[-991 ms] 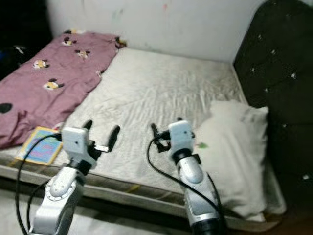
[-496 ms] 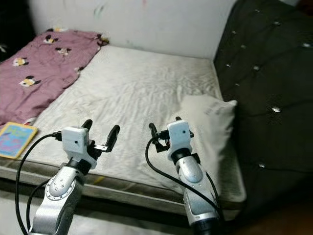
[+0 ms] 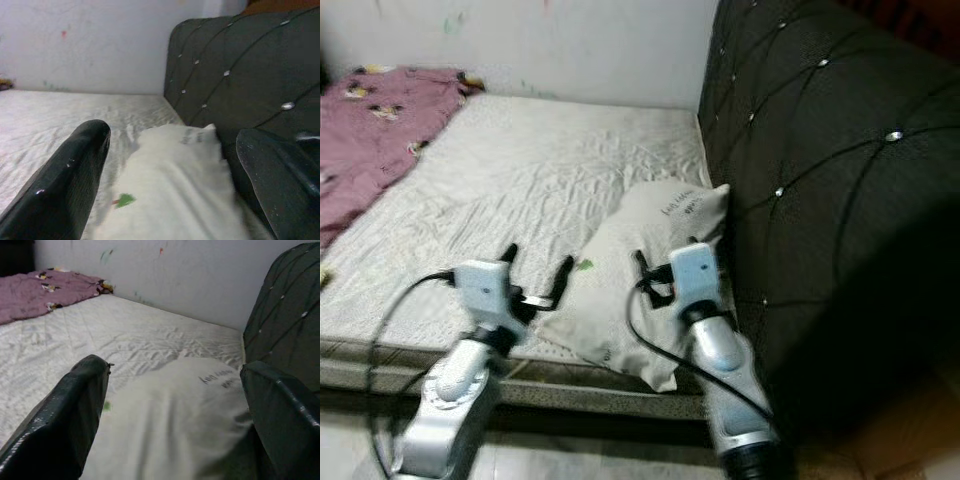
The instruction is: Clean up the room
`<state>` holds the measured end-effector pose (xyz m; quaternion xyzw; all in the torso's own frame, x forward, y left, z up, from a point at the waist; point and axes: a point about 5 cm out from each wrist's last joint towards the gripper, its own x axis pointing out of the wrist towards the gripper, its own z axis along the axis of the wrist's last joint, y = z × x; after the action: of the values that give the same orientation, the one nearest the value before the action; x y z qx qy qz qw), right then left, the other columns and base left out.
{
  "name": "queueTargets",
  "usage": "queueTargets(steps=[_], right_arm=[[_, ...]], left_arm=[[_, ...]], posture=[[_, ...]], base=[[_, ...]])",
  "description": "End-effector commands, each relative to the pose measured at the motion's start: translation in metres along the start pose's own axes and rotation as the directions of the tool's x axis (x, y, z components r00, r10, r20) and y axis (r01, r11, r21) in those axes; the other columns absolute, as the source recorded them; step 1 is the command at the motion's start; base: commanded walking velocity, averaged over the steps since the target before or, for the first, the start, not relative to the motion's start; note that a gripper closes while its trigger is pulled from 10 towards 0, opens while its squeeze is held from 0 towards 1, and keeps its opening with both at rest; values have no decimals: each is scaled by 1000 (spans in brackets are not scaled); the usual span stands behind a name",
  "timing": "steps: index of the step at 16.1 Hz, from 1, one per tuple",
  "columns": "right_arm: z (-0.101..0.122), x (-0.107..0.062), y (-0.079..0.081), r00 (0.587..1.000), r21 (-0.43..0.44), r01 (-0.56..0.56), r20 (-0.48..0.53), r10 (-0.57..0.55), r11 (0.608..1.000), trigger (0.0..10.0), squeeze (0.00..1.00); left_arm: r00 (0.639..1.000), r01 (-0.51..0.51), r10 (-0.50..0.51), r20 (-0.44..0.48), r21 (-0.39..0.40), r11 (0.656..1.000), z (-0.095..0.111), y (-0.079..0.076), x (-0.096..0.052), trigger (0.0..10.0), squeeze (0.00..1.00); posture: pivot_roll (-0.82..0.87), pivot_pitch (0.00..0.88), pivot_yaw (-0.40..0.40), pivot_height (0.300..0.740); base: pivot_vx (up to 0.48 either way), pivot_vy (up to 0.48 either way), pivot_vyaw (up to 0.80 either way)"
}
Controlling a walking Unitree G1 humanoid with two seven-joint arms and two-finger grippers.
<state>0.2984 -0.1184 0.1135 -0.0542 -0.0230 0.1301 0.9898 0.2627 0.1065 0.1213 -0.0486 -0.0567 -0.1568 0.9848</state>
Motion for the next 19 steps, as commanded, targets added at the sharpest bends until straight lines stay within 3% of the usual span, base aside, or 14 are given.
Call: queueTargets(steps=[1,5,9,19], right_arm=[[1,1,5,1000,11,-17,4,17,1000,10000,0],[0,2,5,1000,10,-20,1,20,1000,10000,0],[0,3,5,1000,7,-20,2,20,1000,10000,0],[2,5,7,999,-20,-34,16,35,999,10000,0]], left_arm=[[1000,0,0,12,14,1000,3,4,0,10000,0],[1000,4,-5,25,16,1000,4,4,0,10000,0],[1000,9,-9,21,18,1000,2,3,-1,10000,0],[999,18,-19,33,18,1000,4,3,1,10000,0]], posture=[[-80,0,-46,740],[-78,0,-49,740],[-79,0,-50,740],[-81,0,-49,740]], base=[[0,0,0],[0,0,-523],[0,0,0],[376,0,0]])
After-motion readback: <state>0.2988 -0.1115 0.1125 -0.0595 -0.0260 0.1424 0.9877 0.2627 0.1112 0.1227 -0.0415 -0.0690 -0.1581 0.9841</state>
